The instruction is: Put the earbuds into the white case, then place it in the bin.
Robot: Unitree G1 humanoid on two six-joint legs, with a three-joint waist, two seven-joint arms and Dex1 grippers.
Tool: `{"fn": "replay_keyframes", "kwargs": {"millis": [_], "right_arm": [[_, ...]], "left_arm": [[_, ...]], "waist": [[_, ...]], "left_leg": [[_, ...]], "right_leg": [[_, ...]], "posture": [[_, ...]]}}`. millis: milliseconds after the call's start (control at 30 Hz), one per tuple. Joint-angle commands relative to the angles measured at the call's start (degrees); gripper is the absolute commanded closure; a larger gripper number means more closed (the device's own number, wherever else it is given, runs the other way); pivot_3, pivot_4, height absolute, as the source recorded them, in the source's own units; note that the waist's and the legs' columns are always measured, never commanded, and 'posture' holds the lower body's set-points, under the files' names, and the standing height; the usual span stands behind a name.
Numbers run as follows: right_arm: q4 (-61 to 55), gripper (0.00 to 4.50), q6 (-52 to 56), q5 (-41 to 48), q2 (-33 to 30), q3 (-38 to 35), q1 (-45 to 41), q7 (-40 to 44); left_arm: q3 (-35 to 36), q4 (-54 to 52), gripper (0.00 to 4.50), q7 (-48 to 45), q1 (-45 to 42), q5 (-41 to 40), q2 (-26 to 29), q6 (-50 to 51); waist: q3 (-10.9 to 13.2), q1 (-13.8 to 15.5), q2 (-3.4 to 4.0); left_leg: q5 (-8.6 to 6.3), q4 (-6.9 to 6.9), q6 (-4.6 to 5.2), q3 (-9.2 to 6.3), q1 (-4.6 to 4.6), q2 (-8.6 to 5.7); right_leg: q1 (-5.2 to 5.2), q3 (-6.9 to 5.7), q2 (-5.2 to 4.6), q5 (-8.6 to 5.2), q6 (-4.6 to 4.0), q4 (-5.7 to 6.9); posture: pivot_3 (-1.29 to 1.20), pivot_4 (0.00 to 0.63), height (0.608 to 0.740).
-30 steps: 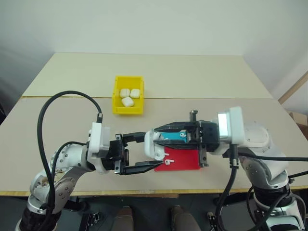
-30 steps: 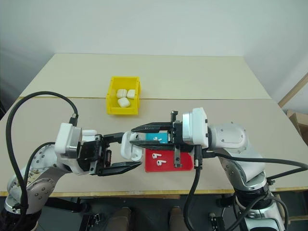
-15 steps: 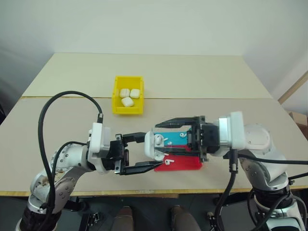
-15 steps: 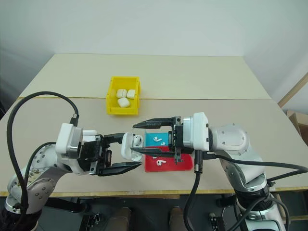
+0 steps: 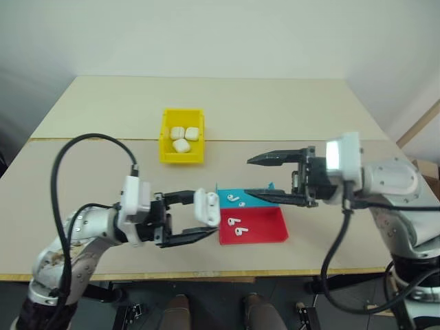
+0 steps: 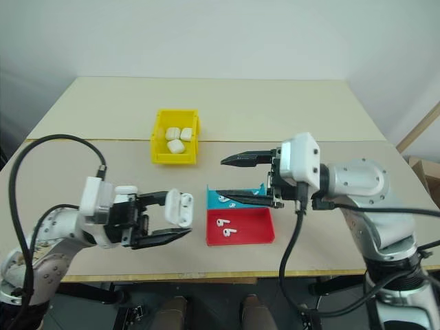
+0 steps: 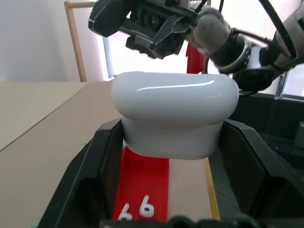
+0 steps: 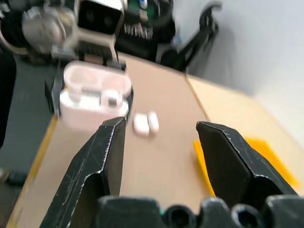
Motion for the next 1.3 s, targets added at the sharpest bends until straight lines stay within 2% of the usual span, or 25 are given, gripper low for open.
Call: {"fn": "replay_keyframes", "kwargs": {"millis": [33,200,367,467,767,1033,1300], "right_arm": [[3.03,1.65,1.01,-3.19,-3.19,2.73,-4.50,3.98],[14.41,1.65,-2.35,-13.70,-3.62,12.95,-15.72,12.38],[23.95,1.65,2.75,-25.19,-0.22,25.25,-26.67,16.50],[27.86,1.65,3.52,-29.96,1.69,30.20,-29.51,18.91],[33.89,1.65,-9.84,-37.73,8.20,32.27,-29.98,17.85],[42.88,1.65,-13.21,-45.95,15.53,35.71,-33.47,17.23],[48.06,1.65,-11.84,-51.45,20.46,38.98,-36.78,20.85]], "left_arm": [[6.64,0.18,1.70,-5.37,4.39,-1.42,3.33,-2.25],[10.99,-0.60,1.70,-9.26,10.53,-1.33,6.03,-2.88],[10.27,-2.58,1.70,-8.89,13.16,0.06,5.17,-4.28],[9.64,-3.99,1.70,-7.19,13.70,0.18,4.11,-4.27],[10.19,-4.79,1.70,-7.16,16.71,1.77,4.51,-5.28],[9.87,-5.70,1.70,-6.40,16.94,2.04,5.18,-4.63],[9.58,-5.79,1.70,-5.82,16.85,2.36,5.43,-4.67]], "waist": [[0.00,-0.19,0.01],[0.03,-0.01,0.04],[0.04,0.10,0.07],[0.04,0.20,0.07],[0.06,-0.06,0.09],[0.07,-0.04,0.11],[0.08,-0.02,0.14]], "left_leg": [[0.00,-0.01,0.00,0.02,0.00,0.01],[-0.01,-0.05,0.01,0.06,0.00,0.02],[-0.01,-0.05,0.01,0.07,-0.02,0.05],[-0.01,-0.05,0.01,0.07,-0.05,0.05],[-0.04,-0.09,0.03,0.03,-0.13,0.03],[-0.03,-0.09,0.03,0.04,-0.11,0.04],[-0.03,-0.09,0.03,0.03,-0.10,0.04]], "right_leg": [[-0.01,0.00,0.00,-0.01,-0.01,-0.01],[-0.04,0.00,-0.02,-0.05,0.01,-0.05],[-0.08,-0.03,-0.02,-0.05,-0.06,-0.05],[-0.12,-0.02,-0.02,-0.04,-0.08,-0.03],[-0.23,-0.06,-0.02,-0.04,-0.08,0.01],[-0.21,-0.06,-0.02,-0.03,-0.10,0.03],[-0.21,-0.07,-0.02,-0.02,-0.10,0.04]], "posture": [[0.00,0.150,0.740],[0.00,0.150,0.740],[0.00,0.150,0.740],[0.00,0.150,0.740],[0.00,0.150,0.740],[0.00,0.150,0.740],[0.00,0.150,0.740]]}}
